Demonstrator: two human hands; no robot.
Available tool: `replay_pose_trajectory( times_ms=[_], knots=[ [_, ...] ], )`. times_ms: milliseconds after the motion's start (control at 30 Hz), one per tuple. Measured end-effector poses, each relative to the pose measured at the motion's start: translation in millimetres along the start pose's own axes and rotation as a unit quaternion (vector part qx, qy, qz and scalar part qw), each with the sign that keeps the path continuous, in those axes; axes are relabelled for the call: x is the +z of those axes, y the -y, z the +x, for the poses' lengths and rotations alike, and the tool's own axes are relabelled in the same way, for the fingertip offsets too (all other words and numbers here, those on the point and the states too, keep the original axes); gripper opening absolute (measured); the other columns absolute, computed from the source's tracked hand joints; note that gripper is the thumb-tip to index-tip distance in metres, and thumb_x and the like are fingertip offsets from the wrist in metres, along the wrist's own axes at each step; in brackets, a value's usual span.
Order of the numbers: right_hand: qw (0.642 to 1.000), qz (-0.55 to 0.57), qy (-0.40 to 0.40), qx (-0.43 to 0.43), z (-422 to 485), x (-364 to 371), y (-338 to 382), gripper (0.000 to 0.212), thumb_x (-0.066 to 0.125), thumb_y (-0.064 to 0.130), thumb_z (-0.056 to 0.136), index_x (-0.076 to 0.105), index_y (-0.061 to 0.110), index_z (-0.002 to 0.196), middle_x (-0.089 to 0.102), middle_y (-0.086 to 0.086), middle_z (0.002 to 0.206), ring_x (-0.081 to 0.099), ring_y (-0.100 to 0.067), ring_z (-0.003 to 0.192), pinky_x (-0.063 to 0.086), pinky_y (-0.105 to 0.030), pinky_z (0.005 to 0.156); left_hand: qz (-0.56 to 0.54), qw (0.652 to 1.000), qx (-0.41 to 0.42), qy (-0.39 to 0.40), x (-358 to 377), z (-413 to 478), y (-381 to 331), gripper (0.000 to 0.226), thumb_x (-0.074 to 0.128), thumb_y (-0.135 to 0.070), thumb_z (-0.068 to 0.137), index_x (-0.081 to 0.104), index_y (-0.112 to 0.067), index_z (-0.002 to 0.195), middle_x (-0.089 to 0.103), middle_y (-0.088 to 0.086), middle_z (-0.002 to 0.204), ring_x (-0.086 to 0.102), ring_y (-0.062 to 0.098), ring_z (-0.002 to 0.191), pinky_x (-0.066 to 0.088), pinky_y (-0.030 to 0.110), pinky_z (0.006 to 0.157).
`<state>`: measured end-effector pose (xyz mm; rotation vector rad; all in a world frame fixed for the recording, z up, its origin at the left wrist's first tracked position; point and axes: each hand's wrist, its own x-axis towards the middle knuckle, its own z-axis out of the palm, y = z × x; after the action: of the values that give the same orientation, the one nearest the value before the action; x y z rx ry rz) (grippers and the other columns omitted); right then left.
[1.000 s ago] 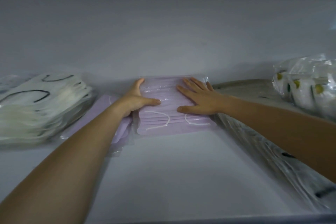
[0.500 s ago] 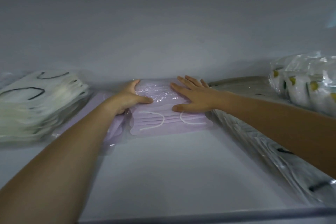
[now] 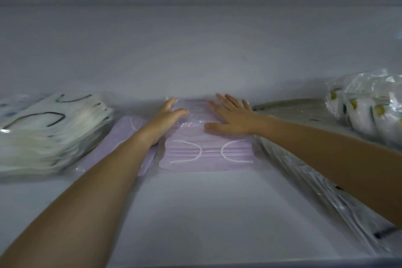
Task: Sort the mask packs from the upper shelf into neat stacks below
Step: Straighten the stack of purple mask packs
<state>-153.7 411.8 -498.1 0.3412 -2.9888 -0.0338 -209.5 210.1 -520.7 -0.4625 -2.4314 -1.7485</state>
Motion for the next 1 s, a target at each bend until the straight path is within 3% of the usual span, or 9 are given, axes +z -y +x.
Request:
replay_pose_trajectory(
  times_ms=[133,233,433,500,600,733,867,1000],
  knots=[
    [0.998,-0.001,0.055,0.016,-0.7,6.4,-0.3,0.079,0.025,0.072,0.086,-0.003,0.033,0.149,-0.016,0.002,0.157,-0.016,-0.017,0.144,-0.01,-0.054,0.112,0.028,1.0,-0.006,0.011,-0.3,0.3,3.6,0.065,0.058,-0.028,0.091,0.026,-0.02,0.147,0.022,-0.005,0.154,0.026,0.011,0.139,0.024,0.019,0.1],
    [1.0,0.012,0.016,0.024,-0.4,5.8,-3.5,0.081,0.026,0.072,0.085,-0.005,0.033,0.149,-0.018,0.003,0.156,-0.017,-0.018,0.144,-0.008,-0.051,0.113,0.047,0.999,-0.006,0.005,-0.5,1.4,4.0,0.063,0.059,-0.03,0.09,0.03,-0.021,0.146,0.024,-0.004,0.152,0.029,0.012,0.138,0.026,0.019,0.099],
    [0.999,-0.004,0.03,0.028,-0.6,6.5,-5.2,0.08,0.024,0.072,0.085,-0.002,0.032,0.149,-0.017,0.001,0.157,-0.014,-0.019,0.144,-0.008,-0.049,0.115,0.069,0.997,-0.005,-0.021,-1.5,2.3,6.7,0.053,0.054,-0.024,0.092,0.038,-0.019,0.142,0.039,0.0,0.146,0.045,0.013,0.123,0.035,0.021,0.093],
    [1.0,0.002,0.012,0.014,0.0,3.6,-3.1,0.08,0.025,0.071,0.086,-0.003,0.032,0.149,-0.016,0.002,0.157,-0.012,-0.019,0.145,-0.007,-0.046,0.116,0.072,0.996,0.007,-0.05,-3.3,5.0,5.4,0.048,0.053,-0.021,0.093,0.042,-0.016,0.139,0.044,0.003,0.143,0.047,0.016,0.122,0.038,0.026,0.099],
    [0.998,-0.017,0.067,-0.004,-4.1,7.4,0.7,0.078,0.022,0.071,0.087,-0.001,0.031,0.149,-0.01,0.003,0.158,-0.008,-0.019,0.145,-0.006,-0.046,0.116,0.087,0.992,0.018,-0.092,-4.8,7.8,0.3,0.041,0.051,-0.017,0.094,0.047,-0.01,0.134,0.049,0.012,0.137,0.047,0.024,0.125,0.036,0.032,0.106],
    [0.999,-0.004,0.024,-0.04,-13.8,7.4,10.9,0.075,0.025,0.067,0.089,-0.002,0.031,0.149,-0.011,0.001,0.158,-0.009,-0.019,0.145,-0.008,-0.044,0.116,0.102,0.99,0.015,-0.098,-2.7,9.4,-2.5,0.041,0.051,-0.021,0.094,0.048,-0.011,0.133,0.046,0.011,0.139,0.047,0.024,0.125,0.036,0.029,0.103],
    [0.994,0.001,0.095,-0.059,-20.3,11.4,22.5,0.074,0.022,0.067,0.089,-0.001,0.031,0.149,-0.009,0.002,0.158,-0.007,-0.019,0.145,-0.006,-0.042,0.117,0.104,0.989,0.008,-0.108,-1.1,7.8,-6.2,0.04,0.05,-0.023,0.093,0.051,-0.011,0.131,0.048,0.013,0.136,0.051,0.025,0.12,0.039,0.032,0.103],
    [0.998,0.011,0.051,-0.047,-17.1,8.1,20.8,0.074,0.025,0.065,0.09,0.0,0.03,0.15,-0.01,0.0,0.158,-0.008,-0.019,0.145,-0.005,-0.043,0.117,0.101,0.99,-0.001,-0.099,-1.6,4.6,-6.5,0.041,0.051,-0.025,0.093,0.051,-0.011,0.132,0.048,0.013,0.136,0.049,0.026,0.122,0.038,0.035,0.105]
  ],
)
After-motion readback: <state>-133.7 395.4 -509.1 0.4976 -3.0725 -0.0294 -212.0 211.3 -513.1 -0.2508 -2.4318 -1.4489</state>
